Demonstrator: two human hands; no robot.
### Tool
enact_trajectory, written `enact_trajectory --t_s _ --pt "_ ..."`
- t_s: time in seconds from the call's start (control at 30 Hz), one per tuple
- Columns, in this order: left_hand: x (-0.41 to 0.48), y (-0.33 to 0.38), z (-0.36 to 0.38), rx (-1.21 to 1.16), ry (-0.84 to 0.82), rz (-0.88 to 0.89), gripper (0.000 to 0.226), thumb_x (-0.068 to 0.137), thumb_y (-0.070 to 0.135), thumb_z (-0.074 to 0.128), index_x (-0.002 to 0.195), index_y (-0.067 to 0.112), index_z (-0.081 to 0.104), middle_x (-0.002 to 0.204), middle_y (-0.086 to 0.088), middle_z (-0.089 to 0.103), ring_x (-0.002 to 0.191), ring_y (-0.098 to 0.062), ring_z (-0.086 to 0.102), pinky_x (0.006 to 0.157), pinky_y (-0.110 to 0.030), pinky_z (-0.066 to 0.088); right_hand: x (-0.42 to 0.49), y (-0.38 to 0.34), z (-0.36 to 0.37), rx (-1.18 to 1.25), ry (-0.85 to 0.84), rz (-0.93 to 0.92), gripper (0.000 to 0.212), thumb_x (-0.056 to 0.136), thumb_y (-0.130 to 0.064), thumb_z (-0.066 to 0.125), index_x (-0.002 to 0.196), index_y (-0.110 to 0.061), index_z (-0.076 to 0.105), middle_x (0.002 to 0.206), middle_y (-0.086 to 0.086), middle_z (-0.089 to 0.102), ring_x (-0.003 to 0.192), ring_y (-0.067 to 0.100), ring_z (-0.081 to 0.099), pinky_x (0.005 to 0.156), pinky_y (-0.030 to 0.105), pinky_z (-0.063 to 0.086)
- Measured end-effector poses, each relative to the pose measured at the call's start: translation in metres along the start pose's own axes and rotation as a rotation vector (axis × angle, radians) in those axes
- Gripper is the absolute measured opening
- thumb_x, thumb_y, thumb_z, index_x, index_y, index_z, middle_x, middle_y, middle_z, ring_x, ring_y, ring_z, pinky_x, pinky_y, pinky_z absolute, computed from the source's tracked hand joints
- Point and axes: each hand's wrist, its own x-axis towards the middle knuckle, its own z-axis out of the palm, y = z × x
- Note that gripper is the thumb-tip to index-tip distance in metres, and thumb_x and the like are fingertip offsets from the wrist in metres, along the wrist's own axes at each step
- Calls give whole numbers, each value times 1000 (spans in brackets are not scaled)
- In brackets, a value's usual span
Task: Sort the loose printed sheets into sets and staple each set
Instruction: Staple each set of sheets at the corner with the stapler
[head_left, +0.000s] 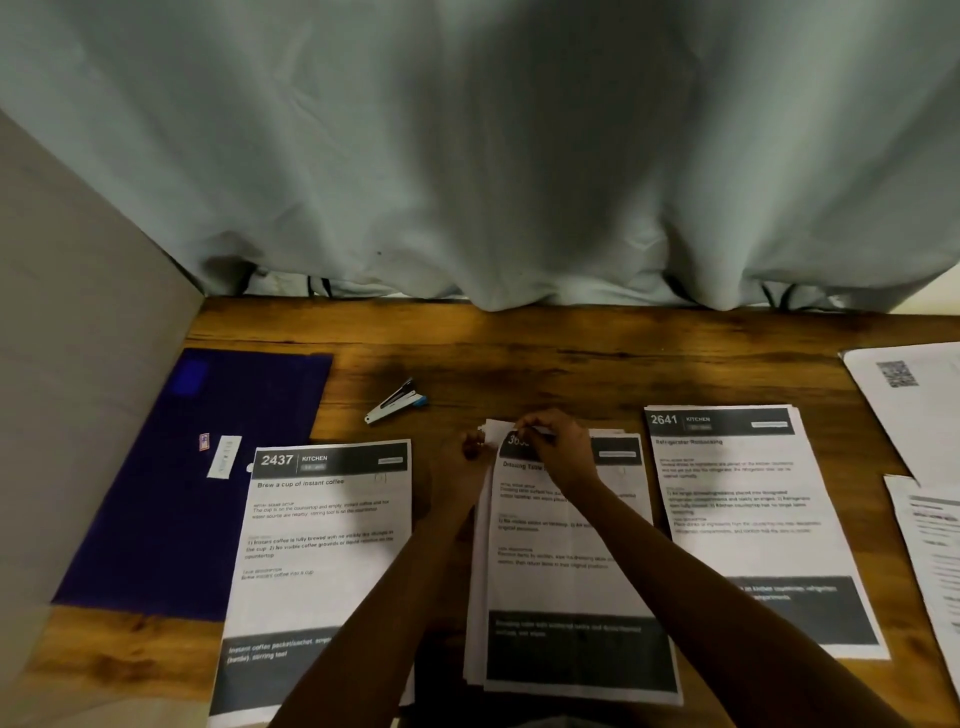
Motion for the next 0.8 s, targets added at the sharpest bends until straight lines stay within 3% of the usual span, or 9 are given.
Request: enact_trajectory --t_s 0.13,0.2,0.27,0.37,0.43,0.6,0.73,0.8 --pt "-1 -6 -6 -8 7 93 12 93 35 53 96 27 62 100 0 67 87 -9 58 85 -28 47 2 -1 2 7 -3 18 9 89 -12 61 93 -19 66 100 -9 58 93 2 52 76 6 38" --pt "2 -6 -3 32 187 95 10 95 32 50 95 33 60 95 8 67 85 -3 58 82 -20 47 3 -2 3 11 10 10 9 89 -14 61 92 -20 65 98 -10 58 96 7 54 83 16 43" --pt "-7 -14 -16 99 247 -13 15 100 23 41 97 28 55 98 5 68 84 -5 61 80 -17 48 5 -2 5 -10 14 2 9 89 -15 61 92 -22 66 98 -9 60 98 8 54 86 21 43" --pt "-8 2 1 184 120 61 19 95 33 50 91 17 61 98 -8 67 88 -18 63 87 -33 51 9 -5 7 -17 7 -4 10 90 -17 60 94 -22 67 101 -6 64 97 8 56 85 19 43" --pt "-16 0 -10 105 53 132 19 95 33 52 85 20 61 93 -7 67 85 -17 64 83 -30 51 10 -8 7 -2 12 -18 10 89 -16 61 93 -22 68 99 -7 64 95 7 58 86 22 46" --pt "-10 0 -3 78 100 97 19 93 34 55 94 17 65 99 -7 68 93 -19 63 91 -38 50 12 -12 6 -12 -15 2 12 88 -17 63 97 -20 69 101 -7 66 91 3 59 83 16 46" --pt "-18 1 -15 -30 98 297 20 91 23 59 108 17 67 101 0 69 92 -11 62 81 -21 48 10 -14 4 -36 -34 -19 15 88 -16 62 101 -18 70 104 -5 67 88 -2 55 74 5 40" --pt "-21 4 -15 -52 94 279 18 92 23 58 107 18 65 101 0 68 91 -9 60 79 -18 47 9 -15 2 -40 -45 -31 17 89 -14 61 103 -16 70 105 -3 67 90 0 55 72 2 37"
